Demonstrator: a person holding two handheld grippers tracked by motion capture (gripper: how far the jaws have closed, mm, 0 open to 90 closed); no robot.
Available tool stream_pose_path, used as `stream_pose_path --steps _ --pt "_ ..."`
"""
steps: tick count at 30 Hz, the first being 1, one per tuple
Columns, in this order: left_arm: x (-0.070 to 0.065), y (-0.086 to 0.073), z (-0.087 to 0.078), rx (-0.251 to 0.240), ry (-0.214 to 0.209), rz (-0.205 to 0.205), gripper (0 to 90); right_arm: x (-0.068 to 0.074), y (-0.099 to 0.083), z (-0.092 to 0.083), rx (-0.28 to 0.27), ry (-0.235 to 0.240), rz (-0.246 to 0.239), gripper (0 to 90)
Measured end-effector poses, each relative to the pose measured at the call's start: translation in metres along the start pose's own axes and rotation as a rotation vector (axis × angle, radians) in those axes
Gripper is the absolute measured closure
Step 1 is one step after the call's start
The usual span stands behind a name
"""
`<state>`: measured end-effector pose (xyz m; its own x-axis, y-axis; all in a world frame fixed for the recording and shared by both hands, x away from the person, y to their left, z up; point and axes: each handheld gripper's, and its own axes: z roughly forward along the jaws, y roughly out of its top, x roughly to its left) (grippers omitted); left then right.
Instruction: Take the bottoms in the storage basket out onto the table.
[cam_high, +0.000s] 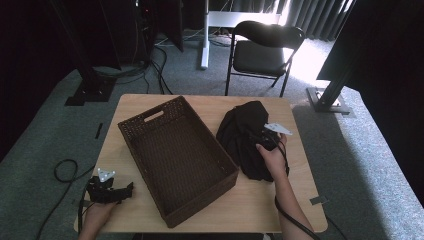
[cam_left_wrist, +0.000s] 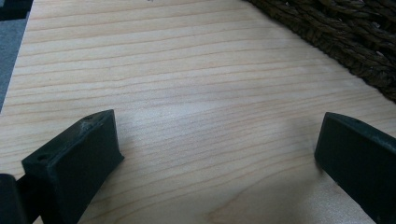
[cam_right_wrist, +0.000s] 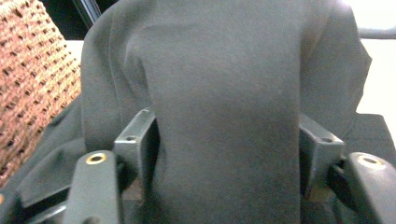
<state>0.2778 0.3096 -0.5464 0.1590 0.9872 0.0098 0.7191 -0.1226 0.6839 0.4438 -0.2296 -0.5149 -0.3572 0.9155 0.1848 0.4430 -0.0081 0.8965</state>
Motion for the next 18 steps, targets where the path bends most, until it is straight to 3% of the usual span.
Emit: stream_pose_path --steps 2,5,6,9,18 --pt "0.000 0.000 0.000 0.000 0.000 0.000 0.2 -0.001 0.002 -0.001 0.013 0.007 -0.015 24.9" --pt "0.000 0.000 0.000 0.000 0.000 0.000 0.1 -0.003 0.003 -0.006 0.088 0.038 -0.098 18.0" --pt "0.000 0.000 0.000 0.000 0.000 0.000 0.1 -0.003 0.004 -0.006 0.096 0.046 -0.094 18.0" --pt "0.000 0.000 0.000 0.000 0.000 0.000 0.1 -0.004 0.007 -0.009 0.055 0.032 -0.041 19.3" --pt "0.000 0.000 0.000 0.000 0.000 0.000 0.1 -0.007 0.015 -0.020 0.014 0.092 -0.149 11.6"
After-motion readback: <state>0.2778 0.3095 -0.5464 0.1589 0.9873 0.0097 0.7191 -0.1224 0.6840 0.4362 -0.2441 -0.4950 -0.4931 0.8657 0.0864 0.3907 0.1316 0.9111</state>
